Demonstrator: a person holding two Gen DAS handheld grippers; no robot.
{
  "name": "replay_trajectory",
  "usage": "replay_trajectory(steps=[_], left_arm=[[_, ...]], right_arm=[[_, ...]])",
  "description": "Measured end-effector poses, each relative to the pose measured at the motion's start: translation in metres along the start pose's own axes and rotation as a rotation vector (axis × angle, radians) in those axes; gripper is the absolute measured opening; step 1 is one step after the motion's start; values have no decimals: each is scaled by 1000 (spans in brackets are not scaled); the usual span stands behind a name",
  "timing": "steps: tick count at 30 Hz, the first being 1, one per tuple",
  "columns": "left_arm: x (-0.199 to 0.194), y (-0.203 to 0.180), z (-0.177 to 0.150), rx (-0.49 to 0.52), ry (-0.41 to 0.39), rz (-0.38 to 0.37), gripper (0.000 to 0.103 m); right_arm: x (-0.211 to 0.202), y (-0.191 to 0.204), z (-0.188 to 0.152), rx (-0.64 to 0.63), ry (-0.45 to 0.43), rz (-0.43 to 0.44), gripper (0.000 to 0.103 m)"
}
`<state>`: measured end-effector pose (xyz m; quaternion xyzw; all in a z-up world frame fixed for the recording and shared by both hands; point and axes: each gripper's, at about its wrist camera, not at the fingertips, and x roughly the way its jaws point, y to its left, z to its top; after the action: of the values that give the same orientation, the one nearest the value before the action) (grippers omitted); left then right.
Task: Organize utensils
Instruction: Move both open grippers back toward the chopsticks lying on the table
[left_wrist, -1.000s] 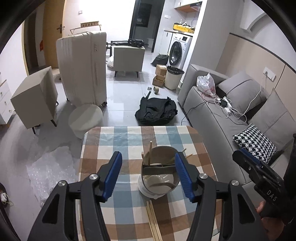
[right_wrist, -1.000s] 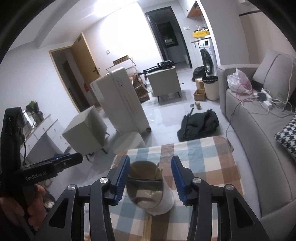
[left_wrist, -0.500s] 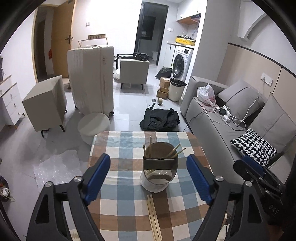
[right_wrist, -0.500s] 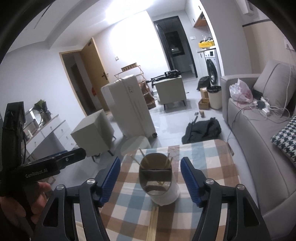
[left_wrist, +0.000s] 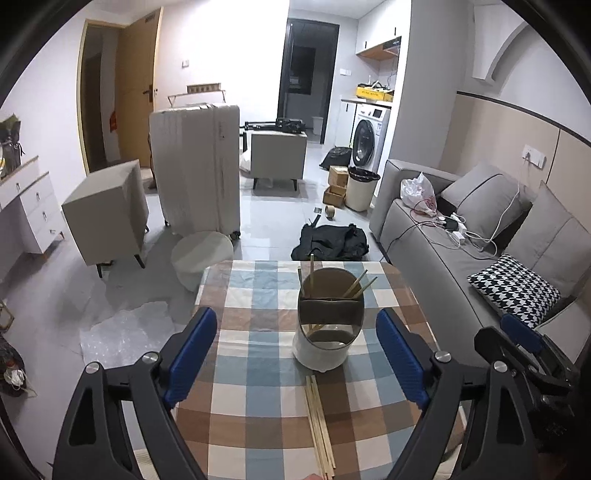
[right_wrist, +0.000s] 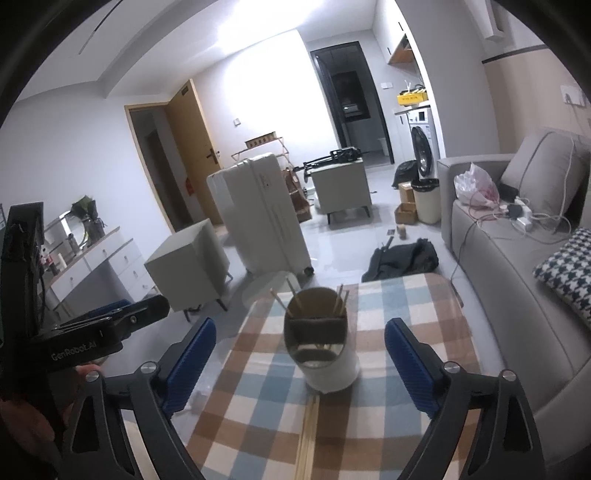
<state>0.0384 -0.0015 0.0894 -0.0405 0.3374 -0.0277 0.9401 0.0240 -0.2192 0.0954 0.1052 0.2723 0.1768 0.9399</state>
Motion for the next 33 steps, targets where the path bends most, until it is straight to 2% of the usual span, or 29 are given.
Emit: replay_trajectory(steps=[2, 9, 13, 20, 26, 30, 33], left_arm=[[0, 1, -6, -1, -11, 5, 85], [11, 7, -28, -23, 15, 2, 85], [22, 10, -38, -41, 36, 35, 85], [48, 14, -60, -50, 87, 36, 85], [63, 26, -60, -89, 137, 42, 85], [73, 35, -57, -112, 157, 71, 85], [84, 42, -59, -131, 193, 84, 85]], right_arm=[[0, 1, -8, -5, 5, -10, 100], [10, -8, -32, -4, 61, -25, 102], [21, -14, -49, -12, 116, -31, 103], [43, -27, -72, -8, 204, -49, 103], [72, -33, -84, 18, 300, -49, 103], [96, -31, -93, -2, 378, -64, 100], [115, -34, -102, 29, 453, -52, 86]])
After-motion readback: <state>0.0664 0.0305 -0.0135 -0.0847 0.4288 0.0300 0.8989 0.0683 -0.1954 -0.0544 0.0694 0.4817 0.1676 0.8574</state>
